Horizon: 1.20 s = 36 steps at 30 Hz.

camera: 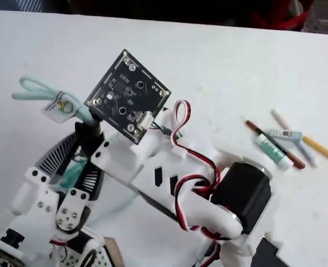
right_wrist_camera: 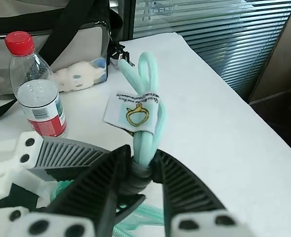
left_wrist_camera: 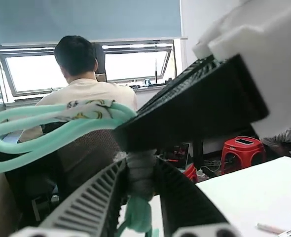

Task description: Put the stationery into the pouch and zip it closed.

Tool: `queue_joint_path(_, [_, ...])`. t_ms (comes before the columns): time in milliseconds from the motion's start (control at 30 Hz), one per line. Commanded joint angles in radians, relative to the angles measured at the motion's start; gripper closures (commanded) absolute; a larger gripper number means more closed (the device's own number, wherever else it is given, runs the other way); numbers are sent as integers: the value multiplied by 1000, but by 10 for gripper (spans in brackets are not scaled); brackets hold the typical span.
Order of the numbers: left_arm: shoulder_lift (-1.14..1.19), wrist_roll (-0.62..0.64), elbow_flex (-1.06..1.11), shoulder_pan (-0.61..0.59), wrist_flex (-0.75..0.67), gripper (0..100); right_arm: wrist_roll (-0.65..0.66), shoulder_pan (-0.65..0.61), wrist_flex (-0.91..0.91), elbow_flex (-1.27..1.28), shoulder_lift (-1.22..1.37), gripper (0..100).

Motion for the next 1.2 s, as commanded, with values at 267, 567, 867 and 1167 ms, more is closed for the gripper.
queue_joint_path(267, [8,-92,-100,-7,-23,978,-5,211,4,-5,-85,837])
queue_joint_path(567, [309,-140,-308,-99,-124,979,-5,607,-165,213,-108,858])
queue_joint_path(867, [839,-138,-855,-119,40,979,-6,641,-294,430,-108,863])
queue_joint_path(1167, [958,-146,-1010,-21,144,979,-6,634,-461,555,-125,981])
